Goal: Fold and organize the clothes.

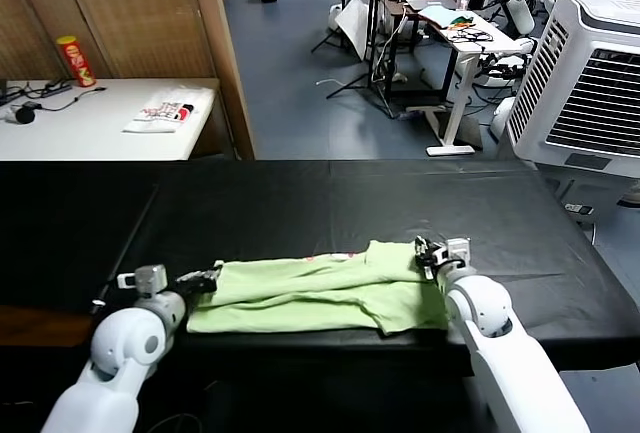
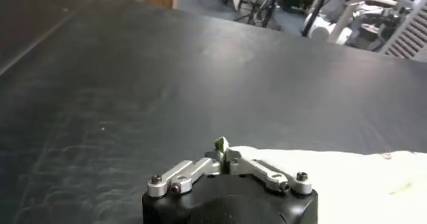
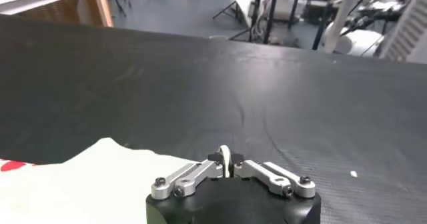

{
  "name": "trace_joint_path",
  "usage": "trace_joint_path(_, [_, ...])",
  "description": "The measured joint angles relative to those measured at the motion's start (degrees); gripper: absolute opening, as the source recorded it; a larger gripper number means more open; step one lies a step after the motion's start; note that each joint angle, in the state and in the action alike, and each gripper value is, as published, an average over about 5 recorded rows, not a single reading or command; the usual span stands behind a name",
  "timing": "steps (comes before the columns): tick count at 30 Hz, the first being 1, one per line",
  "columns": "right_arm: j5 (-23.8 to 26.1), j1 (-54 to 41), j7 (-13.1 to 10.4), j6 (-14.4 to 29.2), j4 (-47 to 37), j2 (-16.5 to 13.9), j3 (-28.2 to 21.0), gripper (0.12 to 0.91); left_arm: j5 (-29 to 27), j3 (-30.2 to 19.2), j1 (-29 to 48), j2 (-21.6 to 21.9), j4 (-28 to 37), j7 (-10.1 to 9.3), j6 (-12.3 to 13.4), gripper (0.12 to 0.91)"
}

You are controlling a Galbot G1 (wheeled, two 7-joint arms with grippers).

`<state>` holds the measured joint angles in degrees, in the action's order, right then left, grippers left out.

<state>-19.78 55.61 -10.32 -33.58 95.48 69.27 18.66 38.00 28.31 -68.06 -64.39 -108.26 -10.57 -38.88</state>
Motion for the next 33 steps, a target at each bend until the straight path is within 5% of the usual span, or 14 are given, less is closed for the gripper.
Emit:
trace_joint_path(10, [-0.9, 0.5, 2.7, 1.6, 0.1, 0.4, 1.0, 0.18, -5.5, -1.7, 3.7, -1.8, 5.1, 0.89, 5.5, 0.139])
trace_joint_path(13, [-1.2, 1.2, 3.4, 1.8, 1.0, -0.2, 1.6, 0.287, -5.8, -2.0, 5.0, -1.5, 6.2, 2.12, 6.4, 0.22])
trace_joint_path(22, [-3.3, 3.8, 3.5, 1.5, 5.6, -2.4, 4.1, 0.747, -4.6, -1.3, 5.7, 0.6, 5.9, 3.23, 6.8, 0.699])
trace_joint_path(26, [-4.4, 5.8, 3.5, 1.4, 8.9, -3.3, 5.8, 0.795, -3.3, 0.1, 4.7, 1.5, 4.4, 3.0, 6.7, 0.79])
trace_joint_path(33, [-5.2, 10.6, 3.8, 1.3, 15.3, -3.6, 8.9, 0.798, -3.2, 2.8, 0.3, 0.7, -0.2, 2.98, 7.1, 0.798])
